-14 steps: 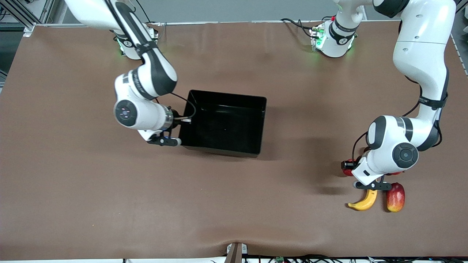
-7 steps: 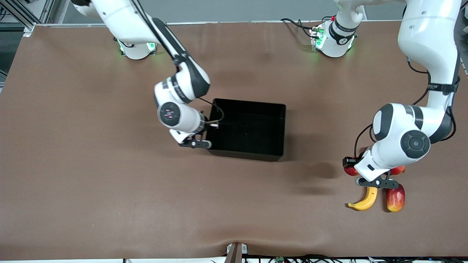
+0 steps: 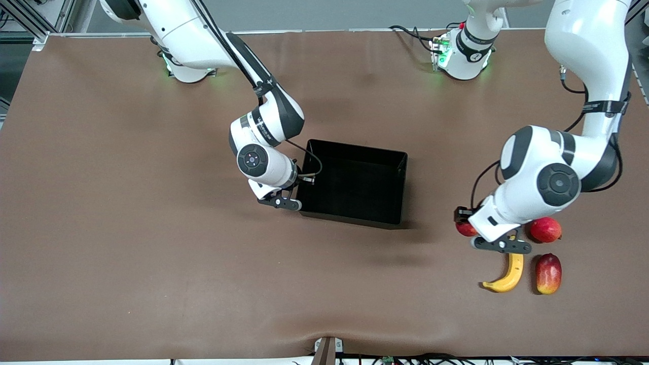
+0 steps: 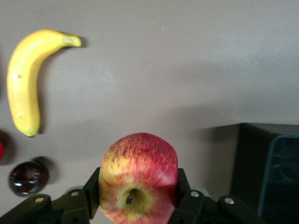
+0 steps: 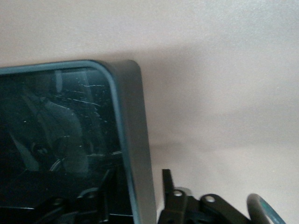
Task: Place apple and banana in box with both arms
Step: 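Slide the box with the right gripper while the left gripper lifts the apple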
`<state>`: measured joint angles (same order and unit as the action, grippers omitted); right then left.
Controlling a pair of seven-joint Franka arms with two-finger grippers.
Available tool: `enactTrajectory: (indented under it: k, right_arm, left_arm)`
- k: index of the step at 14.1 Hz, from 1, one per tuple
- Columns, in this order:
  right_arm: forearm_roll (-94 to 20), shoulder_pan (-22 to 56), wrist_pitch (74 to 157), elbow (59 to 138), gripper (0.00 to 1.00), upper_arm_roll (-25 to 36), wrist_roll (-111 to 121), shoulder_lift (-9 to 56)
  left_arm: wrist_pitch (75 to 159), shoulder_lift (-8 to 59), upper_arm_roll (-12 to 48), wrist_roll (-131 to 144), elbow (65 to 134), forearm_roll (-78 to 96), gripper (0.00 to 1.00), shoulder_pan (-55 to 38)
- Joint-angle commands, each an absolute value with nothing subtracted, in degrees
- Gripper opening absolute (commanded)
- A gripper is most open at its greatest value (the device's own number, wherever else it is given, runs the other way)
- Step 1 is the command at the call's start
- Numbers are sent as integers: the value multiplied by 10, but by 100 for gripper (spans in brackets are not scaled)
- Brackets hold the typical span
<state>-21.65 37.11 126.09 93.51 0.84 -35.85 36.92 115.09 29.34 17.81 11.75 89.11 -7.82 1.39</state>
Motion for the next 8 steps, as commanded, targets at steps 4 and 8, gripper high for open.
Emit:
enactTrajectory:
  k: [4,8]
  right_arm:
    - [-132,392,1124,881,100,33,-470,351]
    - [-133,317,895,781,100,39,-515,326]
  left_arm:
    - [1141,299,210,247,882,-88,0,-45]
    - [1143,320,209,310,872,-87,0,-89]
